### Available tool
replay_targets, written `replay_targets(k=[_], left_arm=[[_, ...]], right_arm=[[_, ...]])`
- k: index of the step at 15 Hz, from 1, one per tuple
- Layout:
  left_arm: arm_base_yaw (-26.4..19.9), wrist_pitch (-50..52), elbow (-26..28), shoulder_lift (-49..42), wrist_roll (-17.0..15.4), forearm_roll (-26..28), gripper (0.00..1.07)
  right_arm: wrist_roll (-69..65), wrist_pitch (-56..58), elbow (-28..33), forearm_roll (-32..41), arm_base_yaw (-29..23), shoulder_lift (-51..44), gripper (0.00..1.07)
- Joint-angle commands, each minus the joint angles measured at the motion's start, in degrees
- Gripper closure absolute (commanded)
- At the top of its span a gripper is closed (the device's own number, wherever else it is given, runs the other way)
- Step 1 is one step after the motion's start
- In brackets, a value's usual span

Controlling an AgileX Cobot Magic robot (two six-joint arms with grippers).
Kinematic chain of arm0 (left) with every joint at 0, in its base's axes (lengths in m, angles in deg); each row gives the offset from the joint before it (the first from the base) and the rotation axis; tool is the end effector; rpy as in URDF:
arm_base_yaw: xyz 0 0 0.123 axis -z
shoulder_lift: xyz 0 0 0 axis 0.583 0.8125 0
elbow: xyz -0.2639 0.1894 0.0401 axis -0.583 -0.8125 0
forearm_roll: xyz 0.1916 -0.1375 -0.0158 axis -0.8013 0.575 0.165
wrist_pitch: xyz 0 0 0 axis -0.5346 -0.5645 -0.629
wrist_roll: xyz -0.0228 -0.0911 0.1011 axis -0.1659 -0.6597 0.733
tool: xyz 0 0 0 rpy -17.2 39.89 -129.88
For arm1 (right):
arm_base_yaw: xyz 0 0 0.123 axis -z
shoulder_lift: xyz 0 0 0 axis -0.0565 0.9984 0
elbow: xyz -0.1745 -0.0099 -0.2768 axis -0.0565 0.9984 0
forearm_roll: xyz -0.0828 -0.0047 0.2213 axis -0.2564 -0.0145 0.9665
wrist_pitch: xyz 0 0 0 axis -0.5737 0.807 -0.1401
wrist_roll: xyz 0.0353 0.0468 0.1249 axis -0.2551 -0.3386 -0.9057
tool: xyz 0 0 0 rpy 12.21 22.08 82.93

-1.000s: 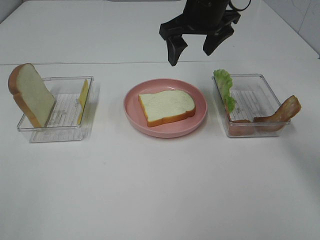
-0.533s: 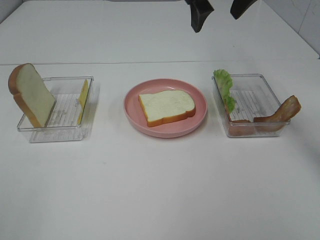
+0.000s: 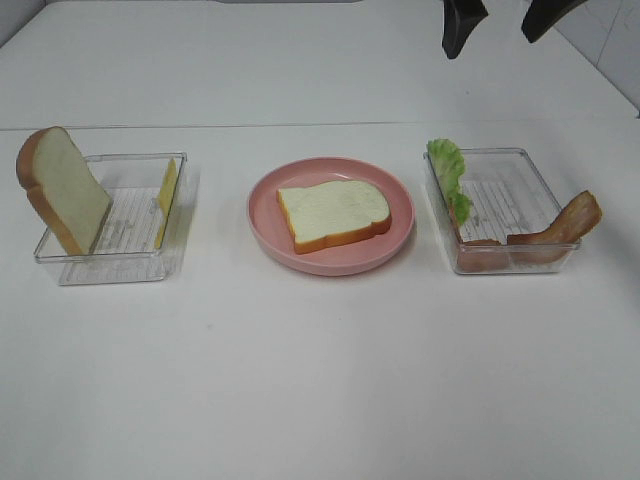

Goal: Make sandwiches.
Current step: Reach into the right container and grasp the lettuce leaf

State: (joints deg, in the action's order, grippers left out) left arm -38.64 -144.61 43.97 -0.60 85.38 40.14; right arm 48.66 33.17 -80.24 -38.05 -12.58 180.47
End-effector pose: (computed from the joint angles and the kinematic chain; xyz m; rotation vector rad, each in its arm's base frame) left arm -0.0229 -0.0023 0.2517 -0.0829 2.0359 0.0030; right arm 0.4532 0.1167 0.3161 -0.4299 2.6617 -0.0453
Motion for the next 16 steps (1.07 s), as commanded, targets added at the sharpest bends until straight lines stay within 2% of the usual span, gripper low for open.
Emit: replay_targets(k=[1, 16], left_arm=[[-0.06, 0.52, -0.17, -0.17, 0.17, 0.34, 0.06], [-0.06, 0.52, -0.17, -0.17, 0.17, 0.34, 0.06]], right_arm=[[-0.29, 1.26, 0.11, 1.55, 0.57, 3.38, 0.2], [-0.11, -2.98, 0.11, 3.27, 0.57, 19.19, 0.2]])
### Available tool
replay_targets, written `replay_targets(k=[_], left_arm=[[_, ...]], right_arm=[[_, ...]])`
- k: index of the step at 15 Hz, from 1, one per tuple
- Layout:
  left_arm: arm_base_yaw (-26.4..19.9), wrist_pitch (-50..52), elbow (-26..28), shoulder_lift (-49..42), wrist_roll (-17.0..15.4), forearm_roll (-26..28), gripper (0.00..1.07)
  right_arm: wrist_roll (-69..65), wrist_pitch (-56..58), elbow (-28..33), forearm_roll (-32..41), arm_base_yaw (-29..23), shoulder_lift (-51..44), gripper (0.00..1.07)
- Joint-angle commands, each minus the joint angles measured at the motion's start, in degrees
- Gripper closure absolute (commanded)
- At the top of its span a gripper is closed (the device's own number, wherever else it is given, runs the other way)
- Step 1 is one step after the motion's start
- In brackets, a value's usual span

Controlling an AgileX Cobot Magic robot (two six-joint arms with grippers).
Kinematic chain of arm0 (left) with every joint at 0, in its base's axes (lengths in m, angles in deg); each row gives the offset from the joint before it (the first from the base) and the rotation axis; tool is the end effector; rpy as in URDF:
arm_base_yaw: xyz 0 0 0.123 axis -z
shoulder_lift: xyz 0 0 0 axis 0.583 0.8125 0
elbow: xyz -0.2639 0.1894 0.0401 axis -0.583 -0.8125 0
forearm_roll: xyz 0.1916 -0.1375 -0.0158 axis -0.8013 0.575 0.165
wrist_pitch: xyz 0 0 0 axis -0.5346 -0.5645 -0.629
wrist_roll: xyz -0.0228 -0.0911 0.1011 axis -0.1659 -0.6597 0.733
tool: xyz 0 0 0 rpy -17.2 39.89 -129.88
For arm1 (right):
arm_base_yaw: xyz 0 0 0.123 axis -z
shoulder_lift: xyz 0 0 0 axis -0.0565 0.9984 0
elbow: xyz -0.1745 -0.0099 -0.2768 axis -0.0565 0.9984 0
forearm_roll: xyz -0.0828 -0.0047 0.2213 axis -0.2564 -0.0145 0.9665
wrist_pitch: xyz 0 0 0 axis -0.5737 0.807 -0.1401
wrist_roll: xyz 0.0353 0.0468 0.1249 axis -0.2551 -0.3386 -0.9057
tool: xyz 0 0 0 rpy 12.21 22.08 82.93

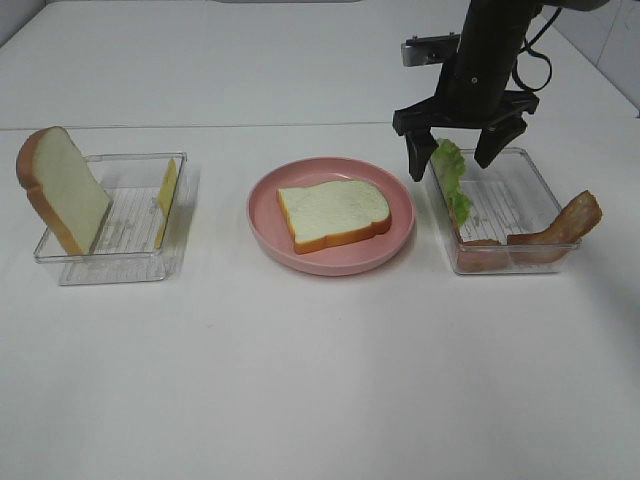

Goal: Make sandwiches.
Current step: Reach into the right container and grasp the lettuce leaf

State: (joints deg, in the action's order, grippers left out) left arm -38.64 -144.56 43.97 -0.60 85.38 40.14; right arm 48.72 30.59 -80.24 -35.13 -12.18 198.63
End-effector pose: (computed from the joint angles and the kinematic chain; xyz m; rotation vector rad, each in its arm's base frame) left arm -0.0228 -0.0023 0.2518 -0.0828 2.0350 0.0030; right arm 0.4937 0.1314 0.1612 -0.4640 2.9362 -0.0217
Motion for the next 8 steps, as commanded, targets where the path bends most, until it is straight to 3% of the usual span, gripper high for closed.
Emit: replay_targets(k=[1, 4, 7, 8], left_arm=[[-0.06, 0.46, -0.17, -0.17, 0.17, 0.34, 0.06], [-0.06, 0.46, -0.17, -0.17, 0.17, 0.34, 0.06], [-0.06, 0.46, -0.17, -0.17, 0.17, 0.34, 0.06], [-0.06, 0.46, -0.17, -0.17, 0.17, 0.34, 0.06]], right_arm=[[-0.11, -0.92, 0.11, 0.52, 0.17, 1.6, 0.2], [0.17, -1.2, 0.11, 0.97, 0.17, 1.66, 0.31], [-0.46, -1.32, 0.11, 1.49, 0.17, 1.66, 0.88], [-0.46, -1.38, 0.11, 1.49, 0.17, 1.66, 0.99]])
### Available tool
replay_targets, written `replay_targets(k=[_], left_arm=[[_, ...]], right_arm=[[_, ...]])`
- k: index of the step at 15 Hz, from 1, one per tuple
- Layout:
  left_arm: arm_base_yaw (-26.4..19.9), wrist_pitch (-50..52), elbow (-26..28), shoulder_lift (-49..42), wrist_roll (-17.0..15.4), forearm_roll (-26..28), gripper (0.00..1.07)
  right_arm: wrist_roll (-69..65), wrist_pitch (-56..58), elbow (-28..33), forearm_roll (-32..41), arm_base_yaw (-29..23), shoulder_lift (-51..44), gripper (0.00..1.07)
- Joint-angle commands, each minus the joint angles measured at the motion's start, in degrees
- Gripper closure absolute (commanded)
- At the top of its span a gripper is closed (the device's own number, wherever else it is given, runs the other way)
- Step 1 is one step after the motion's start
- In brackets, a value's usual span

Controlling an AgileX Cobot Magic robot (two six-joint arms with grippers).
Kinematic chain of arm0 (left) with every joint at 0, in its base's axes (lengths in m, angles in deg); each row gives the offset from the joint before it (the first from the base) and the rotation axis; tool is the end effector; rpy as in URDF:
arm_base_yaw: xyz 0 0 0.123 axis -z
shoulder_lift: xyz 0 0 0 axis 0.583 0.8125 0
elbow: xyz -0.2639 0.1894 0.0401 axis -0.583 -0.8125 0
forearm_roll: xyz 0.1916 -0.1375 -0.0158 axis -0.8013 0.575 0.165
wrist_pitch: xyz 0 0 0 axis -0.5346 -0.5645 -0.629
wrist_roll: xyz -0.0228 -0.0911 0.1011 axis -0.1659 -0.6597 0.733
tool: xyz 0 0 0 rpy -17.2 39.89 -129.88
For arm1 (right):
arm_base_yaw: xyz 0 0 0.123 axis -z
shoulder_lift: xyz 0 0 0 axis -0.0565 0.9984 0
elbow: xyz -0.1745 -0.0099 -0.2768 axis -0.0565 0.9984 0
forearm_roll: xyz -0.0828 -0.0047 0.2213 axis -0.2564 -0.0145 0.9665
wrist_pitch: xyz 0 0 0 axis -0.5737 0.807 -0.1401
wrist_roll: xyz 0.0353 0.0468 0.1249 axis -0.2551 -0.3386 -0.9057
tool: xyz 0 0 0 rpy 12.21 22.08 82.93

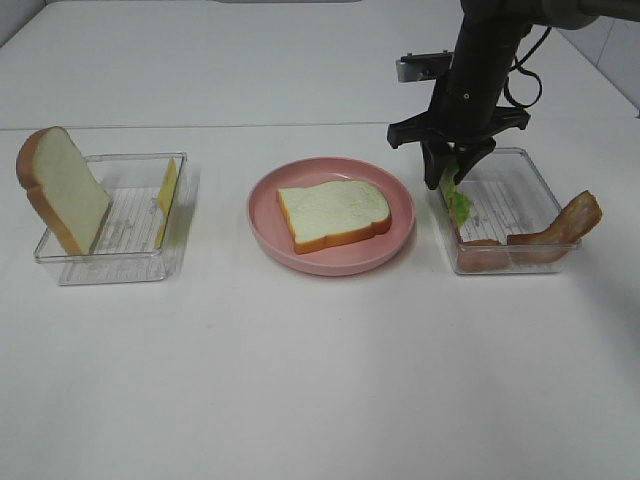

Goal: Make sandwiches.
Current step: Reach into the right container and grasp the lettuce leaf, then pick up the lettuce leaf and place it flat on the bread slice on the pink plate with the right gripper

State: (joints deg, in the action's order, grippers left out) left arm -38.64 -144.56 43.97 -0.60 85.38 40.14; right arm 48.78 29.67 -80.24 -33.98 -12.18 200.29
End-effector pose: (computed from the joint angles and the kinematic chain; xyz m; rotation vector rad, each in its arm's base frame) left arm -0.0228 -0.0023 0.2518 -0.0828 2.0350 0.0030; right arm 0.4960 0.1347 0.1466 -0.4591 2.9523 0.0043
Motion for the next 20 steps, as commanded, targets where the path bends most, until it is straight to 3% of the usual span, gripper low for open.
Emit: replay_targets(k=[1, 6, 11, 17, 20], left_arm=[[-0.06, 0.46, -0.17, -0.17, 0.17, 0.34, 0.06], [-0.06, 0.46, -0.17, -0.17, 0.17, 0.34, 0.06], [-0.06, 0.46, -0.17, -0.17, 0.17, 0.34, 0.06], [-0.06, 0.46, -0.17, -0.17, 0.17, 0.34, 0.06], [-0.06, 0.46, -0.17, -0.17, 0.17, 0.34, 0.06]], right_arm=[[-0.52, -0.46, 0.11, 0.23, 0.17, 0.0, 1.07], [-0.69, 0.63, 0.0, -1.09, 0.17, -1.38, 1.07], [-0.69, 1.55, 0.0, -2.18, -0.06, -8.77, 1.07], [0.86, 2.58, 0.0, 7.56, -0.46, -13.12, 1.07], [1.09, 2.01, 0.0, 8.48, -4.01, -12.72, 1.07]])
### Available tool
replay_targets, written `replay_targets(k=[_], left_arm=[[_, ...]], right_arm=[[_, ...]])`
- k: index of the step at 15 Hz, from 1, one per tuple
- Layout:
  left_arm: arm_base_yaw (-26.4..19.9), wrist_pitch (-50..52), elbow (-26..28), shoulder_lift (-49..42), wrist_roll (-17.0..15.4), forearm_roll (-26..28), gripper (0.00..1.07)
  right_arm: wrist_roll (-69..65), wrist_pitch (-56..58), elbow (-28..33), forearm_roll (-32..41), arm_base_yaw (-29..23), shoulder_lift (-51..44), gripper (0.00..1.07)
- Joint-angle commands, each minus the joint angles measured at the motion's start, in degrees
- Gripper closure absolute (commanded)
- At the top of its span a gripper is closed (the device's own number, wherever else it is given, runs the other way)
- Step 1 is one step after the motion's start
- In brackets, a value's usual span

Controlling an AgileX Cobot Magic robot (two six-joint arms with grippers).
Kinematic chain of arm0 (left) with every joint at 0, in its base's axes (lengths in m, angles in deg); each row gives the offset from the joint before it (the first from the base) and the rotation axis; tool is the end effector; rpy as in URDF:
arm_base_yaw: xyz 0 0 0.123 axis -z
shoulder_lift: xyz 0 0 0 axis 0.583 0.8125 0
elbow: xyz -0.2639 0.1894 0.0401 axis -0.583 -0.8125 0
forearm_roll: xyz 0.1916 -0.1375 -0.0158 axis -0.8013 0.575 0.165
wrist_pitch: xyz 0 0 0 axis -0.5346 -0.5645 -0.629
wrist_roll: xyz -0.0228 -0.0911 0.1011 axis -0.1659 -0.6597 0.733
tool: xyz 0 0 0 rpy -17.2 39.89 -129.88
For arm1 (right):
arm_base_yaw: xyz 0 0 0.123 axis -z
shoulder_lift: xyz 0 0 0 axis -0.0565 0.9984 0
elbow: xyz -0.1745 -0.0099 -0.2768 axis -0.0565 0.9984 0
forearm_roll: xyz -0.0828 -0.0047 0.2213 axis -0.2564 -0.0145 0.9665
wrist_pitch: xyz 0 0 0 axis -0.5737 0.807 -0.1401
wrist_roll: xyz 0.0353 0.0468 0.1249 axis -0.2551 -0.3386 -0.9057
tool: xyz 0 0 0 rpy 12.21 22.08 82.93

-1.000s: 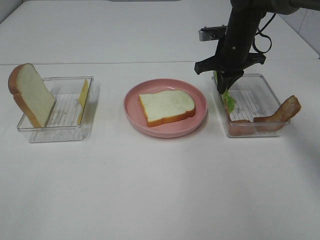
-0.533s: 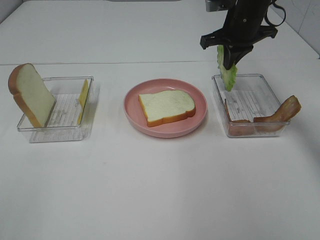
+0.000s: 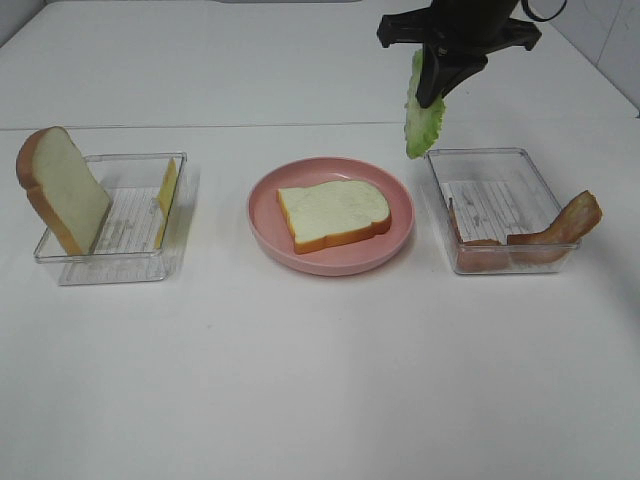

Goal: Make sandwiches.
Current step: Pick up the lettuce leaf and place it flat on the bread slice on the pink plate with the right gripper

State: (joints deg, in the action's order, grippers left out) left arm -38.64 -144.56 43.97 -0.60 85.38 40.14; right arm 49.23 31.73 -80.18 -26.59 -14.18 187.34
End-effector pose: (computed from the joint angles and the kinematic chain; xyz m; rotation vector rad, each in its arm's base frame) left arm -0.0228 -0.0023 0.2518 -0.0828 2.0350 0.0030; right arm 0.4640 0.1607 0.2599 -0.4501 2.7727 0.2196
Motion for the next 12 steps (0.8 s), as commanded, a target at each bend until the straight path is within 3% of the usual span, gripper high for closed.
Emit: replay_targets(k=[1, 2, 6, 12], left_arm=[[-0.06, 0.46, -0.17, -0.17, 0.17, 0.34, 0.06], [-0.06, 0.46, -0.17, -0.17, 0.17, 0.34, 0.06], [-0.06, 0.46, -0.17, -0.17, 0.17, 0.34, 0.06], [-0.06, 0.46, -0.17, -0.17, 0.17, 0.34, 0.06]], right_arm=[[0.63, -0.4, -0.06, 1.09, -2.64, 0.34, 1.07], [0.57, -2.01, -0.06, 1.49, -6.13, 0.92, 1.07], [1.26, -4.7, -0.06, 2.46, -12.26, 3.44, 1.07], [5.21, -7.16, -0.06, 8.71, -15.24, 6.99, 1.07]])
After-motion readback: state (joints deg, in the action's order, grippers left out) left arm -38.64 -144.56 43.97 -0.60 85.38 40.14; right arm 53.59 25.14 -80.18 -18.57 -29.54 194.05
